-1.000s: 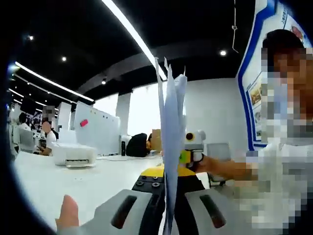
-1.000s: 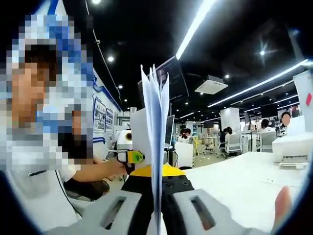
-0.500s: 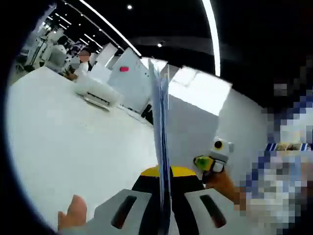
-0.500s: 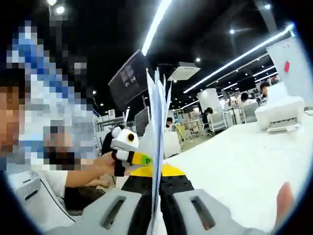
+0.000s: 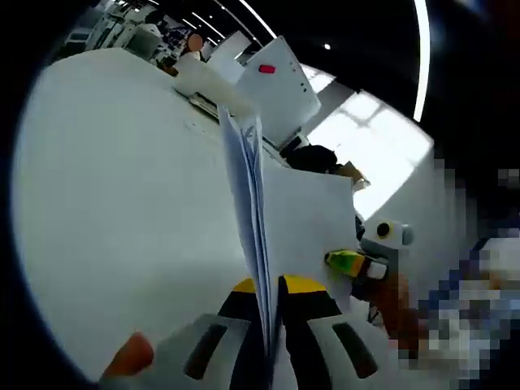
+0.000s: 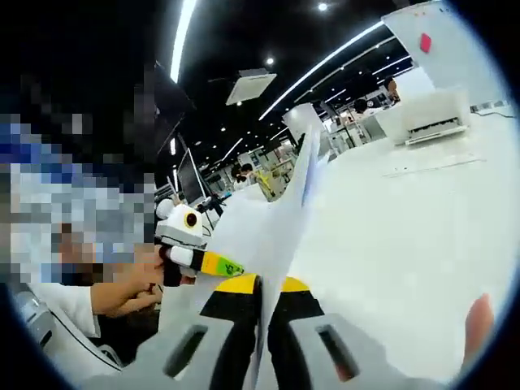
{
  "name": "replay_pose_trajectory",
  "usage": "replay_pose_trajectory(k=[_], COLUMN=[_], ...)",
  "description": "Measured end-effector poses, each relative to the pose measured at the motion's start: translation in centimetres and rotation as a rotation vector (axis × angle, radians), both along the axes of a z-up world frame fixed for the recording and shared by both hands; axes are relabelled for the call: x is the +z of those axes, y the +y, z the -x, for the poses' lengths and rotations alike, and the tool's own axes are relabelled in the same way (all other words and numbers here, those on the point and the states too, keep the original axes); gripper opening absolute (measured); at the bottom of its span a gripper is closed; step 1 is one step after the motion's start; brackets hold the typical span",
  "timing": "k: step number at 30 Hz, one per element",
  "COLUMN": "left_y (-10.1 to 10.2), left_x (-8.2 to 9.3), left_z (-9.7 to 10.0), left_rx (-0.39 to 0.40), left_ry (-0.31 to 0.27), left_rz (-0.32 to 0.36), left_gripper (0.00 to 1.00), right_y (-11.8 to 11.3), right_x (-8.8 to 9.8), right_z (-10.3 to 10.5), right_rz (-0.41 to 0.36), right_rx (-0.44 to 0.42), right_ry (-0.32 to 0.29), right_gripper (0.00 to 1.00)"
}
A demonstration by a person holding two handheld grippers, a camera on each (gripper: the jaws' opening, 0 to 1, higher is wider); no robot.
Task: Organize the stack of printing papers by aligning and flattening the scattered papers on the table
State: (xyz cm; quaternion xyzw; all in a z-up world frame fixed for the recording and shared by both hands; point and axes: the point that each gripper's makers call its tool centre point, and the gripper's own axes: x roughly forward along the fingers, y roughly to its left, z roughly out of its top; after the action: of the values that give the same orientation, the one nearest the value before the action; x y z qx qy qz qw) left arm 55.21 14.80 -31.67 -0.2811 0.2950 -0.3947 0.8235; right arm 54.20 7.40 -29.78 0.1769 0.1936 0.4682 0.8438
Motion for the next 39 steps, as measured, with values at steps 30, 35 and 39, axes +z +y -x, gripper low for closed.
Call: replay_pose_trajectory(k=[30,35,39], left_y=[3.8,4.5,5.0], left_x=[-3.1,-2.3,-0.7], left_z=[-3.3,-4.2,-4.6], left_rx=[0.093,0.124,0.148], left_ry=[-0.196,-0.235,-0.296], left_rz=[-0.335,-0.343,-0.326], left_gripper=[0.62,0.62,0.63], right_y=[-1.3,-2.5,-4.1], right_x=[-4.0,-3.2,-2.5], right_z=[-1.7,-2.4,-3.3], right_rz=[0.23,0.201,0.201], right_rx=[-0.049,-0.103,-0.162], right_ry=[-0.174,-0.202,-0.231], right_gripper=[0.41,0.59,0.65])
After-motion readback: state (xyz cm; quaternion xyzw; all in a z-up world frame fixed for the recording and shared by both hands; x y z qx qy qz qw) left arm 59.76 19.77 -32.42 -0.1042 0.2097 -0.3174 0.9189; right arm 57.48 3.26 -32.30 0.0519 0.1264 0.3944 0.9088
